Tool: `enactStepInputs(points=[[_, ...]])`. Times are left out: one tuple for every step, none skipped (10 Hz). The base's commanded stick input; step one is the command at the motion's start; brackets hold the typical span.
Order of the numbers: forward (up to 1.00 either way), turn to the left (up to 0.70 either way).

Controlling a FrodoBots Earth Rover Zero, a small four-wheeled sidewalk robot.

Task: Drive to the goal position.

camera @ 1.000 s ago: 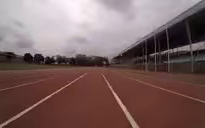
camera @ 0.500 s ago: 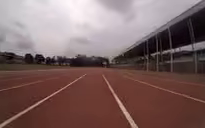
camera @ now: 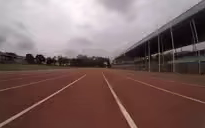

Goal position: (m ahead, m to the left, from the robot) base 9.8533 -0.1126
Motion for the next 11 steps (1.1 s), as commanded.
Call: enactStepInputs(points=[[0.70, 0.00], [0.70, 0.00], [0.70, 0.00], [0.70, 0.00], [0.70, 0.00], [0.70, 0.00], [0.70, 0.00], [0.70, 0.00], [0.70, 0.00], [0.70, 0.00], [0.70, 0.00]])
